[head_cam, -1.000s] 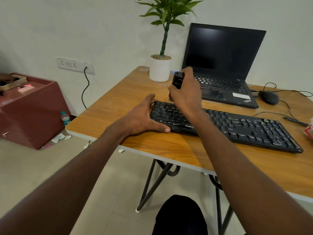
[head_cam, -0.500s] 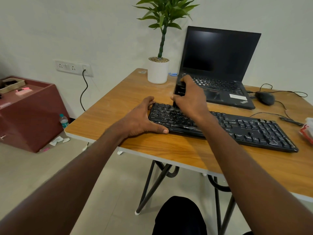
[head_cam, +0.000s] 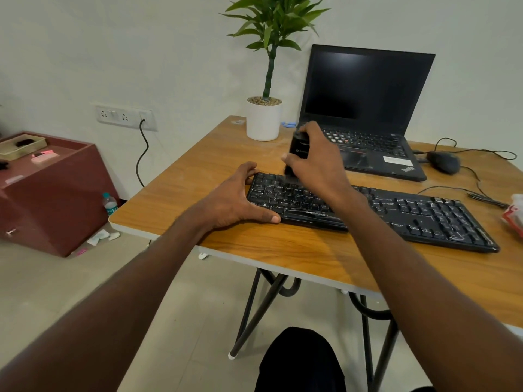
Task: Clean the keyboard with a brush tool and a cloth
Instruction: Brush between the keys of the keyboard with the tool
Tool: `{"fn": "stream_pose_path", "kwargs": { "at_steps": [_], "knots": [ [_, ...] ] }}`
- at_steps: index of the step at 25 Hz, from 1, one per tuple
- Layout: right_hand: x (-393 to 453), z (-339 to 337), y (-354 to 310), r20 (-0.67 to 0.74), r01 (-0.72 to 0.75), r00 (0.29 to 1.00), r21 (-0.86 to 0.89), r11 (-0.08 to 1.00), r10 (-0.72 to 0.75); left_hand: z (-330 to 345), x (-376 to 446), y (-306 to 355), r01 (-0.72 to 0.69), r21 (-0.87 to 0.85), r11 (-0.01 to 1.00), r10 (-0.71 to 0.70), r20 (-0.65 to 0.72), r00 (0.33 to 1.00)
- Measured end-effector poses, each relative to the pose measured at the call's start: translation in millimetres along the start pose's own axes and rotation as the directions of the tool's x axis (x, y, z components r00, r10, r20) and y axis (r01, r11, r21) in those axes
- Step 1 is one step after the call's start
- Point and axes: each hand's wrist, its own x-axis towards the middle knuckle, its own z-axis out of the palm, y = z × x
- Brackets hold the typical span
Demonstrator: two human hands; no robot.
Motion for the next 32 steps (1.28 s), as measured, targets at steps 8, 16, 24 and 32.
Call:
{"fn": "stream_pose_path", "kwargs": {
  "at_steps": [8, 16, 24, 32],
  "knots": [
    [4, -10, 9, -0.049, 0.042, 0.997, -0.186, 0.982, -0.052, -1, 1, -1, 0.002, -0.003, 1.0, -0.002, 0.002, 1.0],
    [13, -1, 8, -0.019, 0.051, 0.998, -0.203, 0.978, -0.056, -1, 1, -2, 0.005, -0.01, 1.0, -0.005, -0.001, 1.0],
    [20, -14, 15, -0.039, -0.085, 0.996, -0.223, 0.971, 0.079, 0, 2, -2, -0.007, 0.001, 1.0, 0.007, -0.004, 1.0],
    [48, 5, 6, 0.104, -0.151, 0.979, -0.198, 0.968, 0.174, -1, 1, -2, 0.003, 0.016, 1.0, -0.003, 0.0, 1.0]
  ]
}}
